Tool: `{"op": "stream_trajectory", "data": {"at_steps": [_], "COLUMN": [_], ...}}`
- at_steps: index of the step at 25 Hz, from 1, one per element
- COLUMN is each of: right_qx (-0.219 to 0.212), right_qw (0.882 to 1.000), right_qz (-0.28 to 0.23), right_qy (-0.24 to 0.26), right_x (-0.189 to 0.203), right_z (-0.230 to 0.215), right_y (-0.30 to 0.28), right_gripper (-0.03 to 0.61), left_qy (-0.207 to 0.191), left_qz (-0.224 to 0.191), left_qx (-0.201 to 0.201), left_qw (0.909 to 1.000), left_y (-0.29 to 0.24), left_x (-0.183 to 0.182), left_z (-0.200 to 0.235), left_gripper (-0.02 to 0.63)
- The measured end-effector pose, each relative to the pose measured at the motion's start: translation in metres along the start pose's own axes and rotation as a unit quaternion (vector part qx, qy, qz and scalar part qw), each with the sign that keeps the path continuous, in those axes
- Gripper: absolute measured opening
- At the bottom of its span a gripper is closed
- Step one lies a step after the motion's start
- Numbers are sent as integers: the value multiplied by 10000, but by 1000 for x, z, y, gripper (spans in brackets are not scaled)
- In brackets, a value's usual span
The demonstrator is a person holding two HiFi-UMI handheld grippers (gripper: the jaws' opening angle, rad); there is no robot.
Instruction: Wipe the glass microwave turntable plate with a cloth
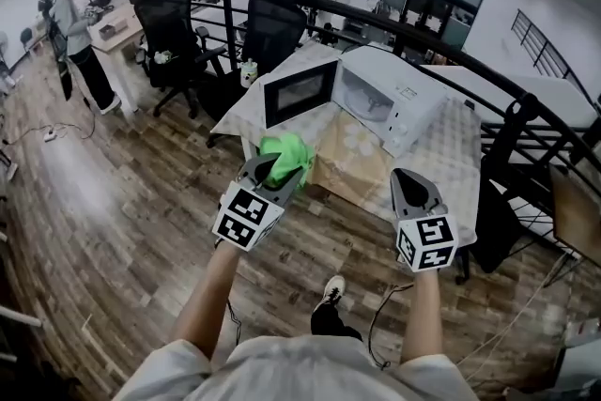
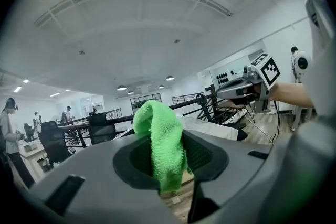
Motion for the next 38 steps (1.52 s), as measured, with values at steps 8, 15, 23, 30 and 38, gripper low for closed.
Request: {"op": "stream_trajectory", "data": {"at_steps": [8, 15, 23, 30, 38], "right_qx": [-118, -236, -474, -523, -216], "right_qw": [9999, 9996, 9983, 9974, 9979], "right_qz": [72, 32, -1, 218, 293], "right_qy": [-12, -118, -333, -445, -544], "right_x": [22, 38, 57, 79, 90], "right_z": [-122, -187, -229, -246, -241], "right_y": [-99, -171, -224, -265, -306], "right_gripper": [14, 14, 14, 2, 2], "left_qy": [128, 290, 382, 447, 462], "left_qz": [60, 310, 506, 581, 576], "left_qx": [-78, -208, -288, -225, 266], "left_qw": [9999, 9989, 9976, 9971, 9969], "left_y": [-141, -233, -307, -355, -401], "left_x": [-20, -15, -8, 4, 32], "left_z": [32, 57, 76, 91, 124], "left_gripper": [135, 135, 135, 135, 135]}}
Point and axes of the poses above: the fingertips, and each gripper's own axes: y backward along the fingers, z to its left, x out of its underside, the point moved 1 cm from there along y, backward along the fingers, and after that the axes turned 2 degrees about -z, right-handed, at the moved point
